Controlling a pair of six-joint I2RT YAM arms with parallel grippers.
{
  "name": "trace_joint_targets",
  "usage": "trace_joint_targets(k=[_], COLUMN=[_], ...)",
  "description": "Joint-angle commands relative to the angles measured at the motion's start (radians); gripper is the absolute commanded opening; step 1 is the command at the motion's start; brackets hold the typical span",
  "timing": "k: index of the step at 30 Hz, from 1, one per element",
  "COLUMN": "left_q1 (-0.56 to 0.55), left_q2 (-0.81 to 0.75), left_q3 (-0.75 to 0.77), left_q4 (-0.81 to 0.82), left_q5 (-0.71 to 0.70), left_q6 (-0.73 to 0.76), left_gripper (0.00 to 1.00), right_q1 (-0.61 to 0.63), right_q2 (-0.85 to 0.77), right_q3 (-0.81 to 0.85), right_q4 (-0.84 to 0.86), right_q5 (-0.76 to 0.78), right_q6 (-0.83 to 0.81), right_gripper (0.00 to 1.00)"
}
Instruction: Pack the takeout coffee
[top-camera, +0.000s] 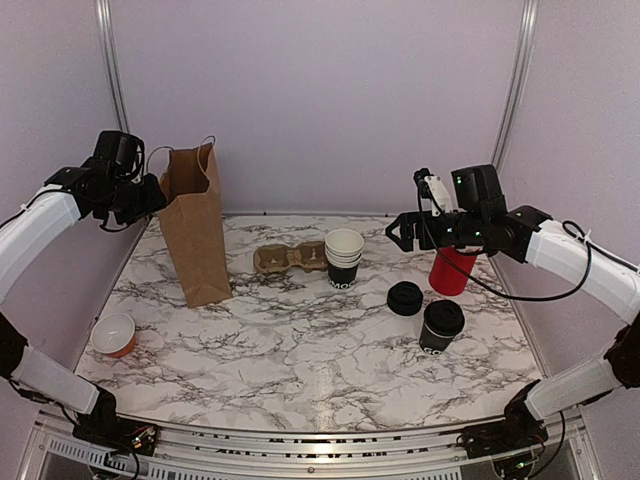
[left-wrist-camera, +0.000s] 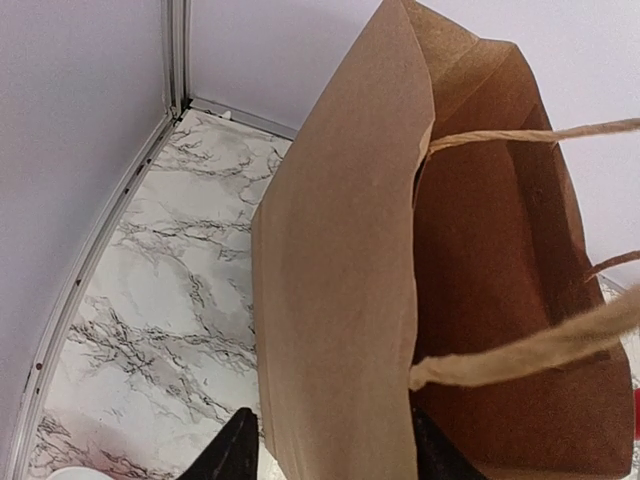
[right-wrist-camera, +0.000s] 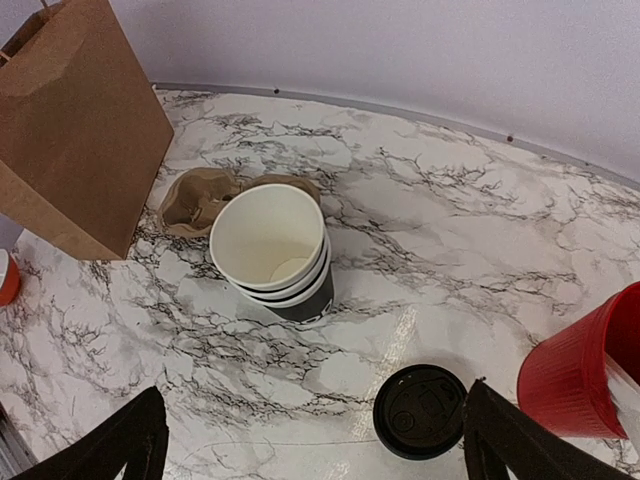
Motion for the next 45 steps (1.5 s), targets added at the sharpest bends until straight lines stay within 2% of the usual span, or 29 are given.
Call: trace_joint_targets(k=[1,16,23,37,45], left_q1=[0.004,0.003,0.004,0.003,0.000], left_q2=[-0.045,-0.076,-0.117,-0.188,-0.251], left_q3=[-0.014,-0.016,-0.048,-0.103,-0.115], left_q4=[-0.011,-0.010,-0.010,-0.010,-0.008], left_q5=[0.021,0.040,0.042,0.099,0.231], left_q6=[0.009,0.021,0.023,0.047,0.073], left_gripper=[0.43,0.11,0.02,0.00,0.00], right_q1=[-0.006,-0.006,-0.005,0.000,0.003], right_q2=[-0.014,-0.008,-0.007,0.020,0.050], right_q3=[0.012,0.013,0.015,0.028,0.058], right_q4=[0.022,0.019,0.021,0.019,0.003], right_q5=[-0.019,-0.031,-0.046,-0.051,-0.040], right_q6=[0.008,0.013,0.019,0.026,0.013], right_gripper=[1.00,1.00,1.00,1.00,1.00])
